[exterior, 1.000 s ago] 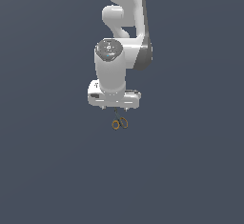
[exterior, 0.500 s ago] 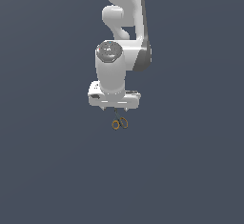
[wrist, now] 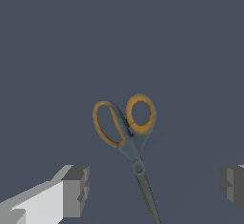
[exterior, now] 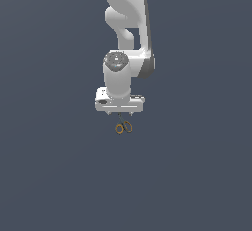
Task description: Pick up the object and move it to a goal position.
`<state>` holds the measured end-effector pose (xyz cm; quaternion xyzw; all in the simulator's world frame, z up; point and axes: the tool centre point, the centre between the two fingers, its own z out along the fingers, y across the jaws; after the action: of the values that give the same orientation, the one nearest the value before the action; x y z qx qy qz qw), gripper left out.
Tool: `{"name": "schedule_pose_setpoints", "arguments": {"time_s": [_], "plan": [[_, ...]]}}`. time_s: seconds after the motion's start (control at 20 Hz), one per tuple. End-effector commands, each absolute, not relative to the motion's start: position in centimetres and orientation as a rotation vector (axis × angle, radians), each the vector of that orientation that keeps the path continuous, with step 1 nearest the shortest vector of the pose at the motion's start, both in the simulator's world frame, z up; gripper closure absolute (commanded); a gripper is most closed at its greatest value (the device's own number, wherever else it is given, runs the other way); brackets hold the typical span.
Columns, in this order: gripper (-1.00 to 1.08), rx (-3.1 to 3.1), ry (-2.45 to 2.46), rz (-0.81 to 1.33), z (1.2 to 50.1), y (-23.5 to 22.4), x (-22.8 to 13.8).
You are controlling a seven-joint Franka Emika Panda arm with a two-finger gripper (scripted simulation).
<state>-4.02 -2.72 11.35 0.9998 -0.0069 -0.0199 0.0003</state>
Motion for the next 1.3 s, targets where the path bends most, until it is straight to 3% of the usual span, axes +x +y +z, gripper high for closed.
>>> {"name": "schedule_pose_setpoints", "arguments": {"time_s": [0.0, 0.6, 1.25], "plan": [[-0.92, 3.14, 0.015, -0.049, 10.0, -2.5, -5.0], [-0.92, 3.139, 0.128, -0.004, 6.1, -1.8, -8.3], [-0.92, 3.139, 0.137, -0.002, 4.4, -1.7, -8.6]]}}
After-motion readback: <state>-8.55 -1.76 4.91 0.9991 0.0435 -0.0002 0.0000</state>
